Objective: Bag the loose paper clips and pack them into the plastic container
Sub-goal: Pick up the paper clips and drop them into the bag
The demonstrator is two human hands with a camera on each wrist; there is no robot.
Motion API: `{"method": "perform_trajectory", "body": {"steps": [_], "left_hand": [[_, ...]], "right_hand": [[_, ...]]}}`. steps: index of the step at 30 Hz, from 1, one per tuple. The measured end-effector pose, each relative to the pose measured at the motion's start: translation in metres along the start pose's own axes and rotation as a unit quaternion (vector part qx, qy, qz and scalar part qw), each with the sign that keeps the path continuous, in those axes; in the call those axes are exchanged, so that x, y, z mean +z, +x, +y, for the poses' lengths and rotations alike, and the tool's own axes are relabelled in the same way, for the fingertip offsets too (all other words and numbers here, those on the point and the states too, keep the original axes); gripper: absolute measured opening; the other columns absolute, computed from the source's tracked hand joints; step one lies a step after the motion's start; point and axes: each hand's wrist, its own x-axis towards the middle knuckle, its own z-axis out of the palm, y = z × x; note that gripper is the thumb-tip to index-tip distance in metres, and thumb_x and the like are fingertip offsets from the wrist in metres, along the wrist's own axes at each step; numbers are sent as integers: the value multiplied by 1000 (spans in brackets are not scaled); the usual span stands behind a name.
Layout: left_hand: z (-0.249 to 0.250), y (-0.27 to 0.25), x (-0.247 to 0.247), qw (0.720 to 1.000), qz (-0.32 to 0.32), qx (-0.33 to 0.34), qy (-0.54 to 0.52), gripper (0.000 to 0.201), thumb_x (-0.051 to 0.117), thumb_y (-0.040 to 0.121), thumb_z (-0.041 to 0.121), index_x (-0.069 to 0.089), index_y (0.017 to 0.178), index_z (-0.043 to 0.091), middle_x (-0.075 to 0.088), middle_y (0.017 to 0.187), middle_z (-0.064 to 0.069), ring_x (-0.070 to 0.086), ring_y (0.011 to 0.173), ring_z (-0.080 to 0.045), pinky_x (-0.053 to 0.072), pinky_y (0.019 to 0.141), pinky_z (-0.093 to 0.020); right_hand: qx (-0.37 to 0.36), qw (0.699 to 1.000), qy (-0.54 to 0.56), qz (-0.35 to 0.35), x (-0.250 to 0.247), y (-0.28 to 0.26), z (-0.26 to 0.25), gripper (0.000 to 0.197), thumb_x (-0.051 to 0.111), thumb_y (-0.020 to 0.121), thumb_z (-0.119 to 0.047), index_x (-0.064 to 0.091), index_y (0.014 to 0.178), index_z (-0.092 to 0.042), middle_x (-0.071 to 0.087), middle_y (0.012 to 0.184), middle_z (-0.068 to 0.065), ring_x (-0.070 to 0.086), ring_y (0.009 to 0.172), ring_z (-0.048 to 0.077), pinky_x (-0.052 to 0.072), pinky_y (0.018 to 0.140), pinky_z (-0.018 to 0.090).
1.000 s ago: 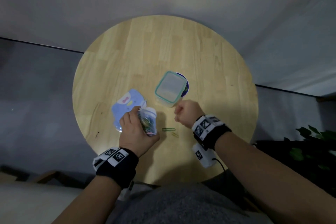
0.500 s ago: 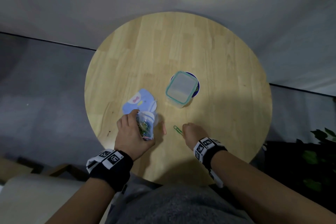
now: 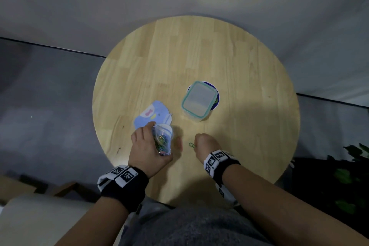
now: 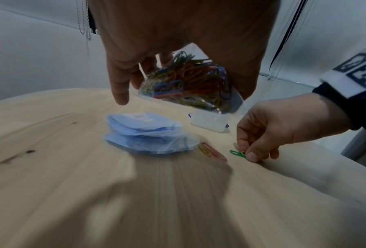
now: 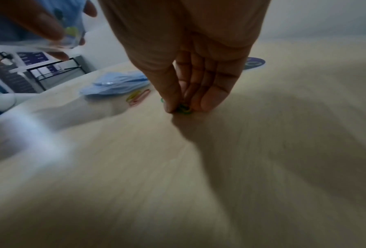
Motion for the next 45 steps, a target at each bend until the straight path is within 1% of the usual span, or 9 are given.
{"method": "perform_trajectory", "body": {"steps": [6,13,16,20,24,29,33,39,45], "left_hand": [[-3,-3,3,1000,0,-7,0,94,58,47,50,40,127,5,48,108,-11,43,100,-33,26,89,-31],[-10,-5,0,1000,16,-13,4,94,57,46,51,41,125,4,50,110,-12,43,101,-32,27,90,-32],[-13,-12,-2,999,29,-22,-1,94,57,45,50,42,125,4,49,108,-13,41,99,-30,27,88,-32],[-17,-23,-1,999,29,-33,0,94,62,43,47,42,124,5,49,107,-11,44,99,-31,26,88,-30],[-20,-33,1,999,29,-31,-6,93,63,42,45,41,124,6,49,104,-10,43,97,-29,27,88,-31],[-28,-40,-2,999,18,-29,-2,96,65,41,45,39,126,9,48,103,-10,44,97,-31,32,88,-36],[-29,-42,-3,999,12,-31,-4,96,68,41,43,39,126,9,48,106,-10,44,99,-32,33,89,-37],[-23,-45,-2,1000,14,-18,-10,96,71,42,40,40,126,7,49,106,-11,44,98,-32,26,87,-26],[-26,-50,-1,1000,9,-17,-6,96,71,42,40,41,126,7,50,107,-11,45,100,-33,26,89,-27]], "right_hand": [[-33,995,-95,-15,-3,-2,-8,21,56,84,-8,60,104,-3,61,112,17,59,103,34,48,87,38],[-18,995,-102,3,-6,-7,-13,20,56,81,-2,58,101,-3,67,103,16,63,97,36,50,79,36],[-17,993,-116,-7,-2,-9,-15,19,57,80,-5,61,99,-4,66,105,15,60,101,34,48,84,36],[-38,992,-123,1,7,-11,-12,28,55,79,-5,57,107,-4,56,115,15,53,109,35,45,91,41],[-56,992,-108,26,10,-14,-5,28,54,78,2,56,105,-3,63,108,15,60,100,35,48,82,38],[1,997,-25,77,14,-22,2,17,57,83,-5,55,100,-5,67,99,13,63,92,33,49,74,33],[64,992,63,84,15,-27,3,21,58,84,-10,54,104,-6,64,101,14,62,94,34,50,77,35],[95,992,48,60,14,-23,-8,28,56,80,-1,51,107,-6,66,99,15,63,94,34,53,78,36],[101,995,7,15,15,-16,-12,14,58,81,-6,56,95,-7,66,99,14,63,95,32,52,79,33]]}}
